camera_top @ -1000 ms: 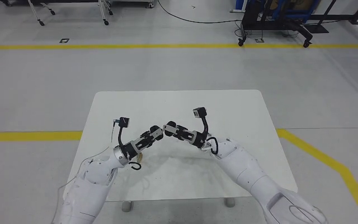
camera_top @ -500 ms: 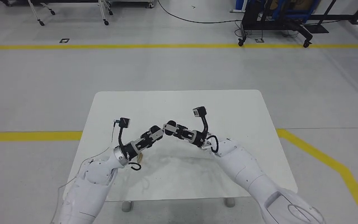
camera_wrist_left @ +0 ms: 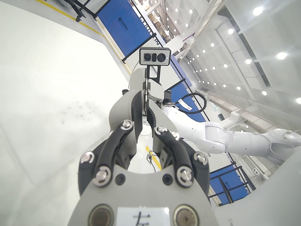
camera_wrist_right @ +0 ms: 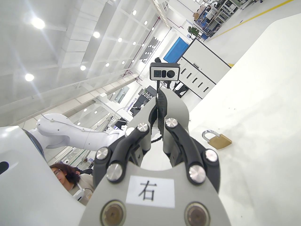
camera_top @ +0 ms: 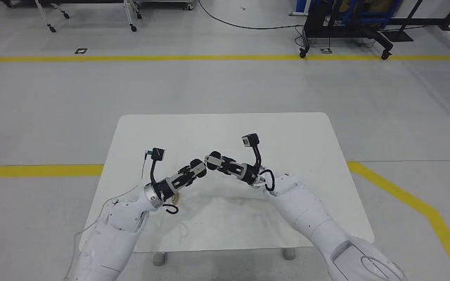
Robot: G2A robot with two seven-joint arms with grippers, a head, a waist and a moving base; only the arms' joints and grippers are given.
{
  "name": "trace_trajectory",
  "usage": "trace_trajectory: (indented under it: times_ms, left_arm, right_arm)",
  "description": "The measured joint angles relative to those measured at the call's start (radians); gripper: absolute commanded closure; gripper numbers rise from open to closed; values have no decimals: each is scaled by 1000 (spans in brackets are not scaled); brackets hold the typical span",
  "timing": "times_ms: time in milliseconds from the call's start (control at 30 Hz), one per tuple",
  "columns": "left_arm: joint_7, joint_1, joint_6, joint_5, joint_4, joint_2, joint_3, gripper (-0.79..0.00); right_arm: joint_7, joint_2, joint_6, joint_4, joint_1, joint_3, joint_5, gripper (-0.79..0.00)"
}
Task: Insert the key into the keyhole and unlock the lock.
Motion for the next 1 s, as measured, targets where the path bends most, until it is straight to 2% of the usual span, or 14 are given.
trace_trajectory:
  times_ms: [400, 433, 467, 533, 800, 933, 1000]
  left_arm:
    - [22, 2, 3, 2, -3, 3, 3, 0]
    - [23, 2, 2, 1, -3, 4, 3, 0]
    - [23, 2, 0, -2, -2, 4, 2, 0]
    - [23, 1, -5, -5, -1, 5, -1, 0]
    - [19, -4, -25, 3, -1, 13, -26, 0]
    - [-65, -18, -35, 15, -3, 22, -27, 0]
    - [-98, -23, -44, 15, -1, 25, -28, 0]
  right_arm:
    - [44, -7, 0, -10, -20, 35, 6, 0]
    - [45, -7, 0, -12, -21, 36, 4, -62]
    - [46, -7, 0, -15, -23, 36, 1, -234]
    - [46, -7, 0, -22, -28, 36, -1, -289]
    - [45, 3, 0, -31, -35, 23, 0, -262]
    - [45, 15, 0, -31, -30, 13, -8, -240]
    - [45, 22, 0, -31, -27, 7, -15, -265]
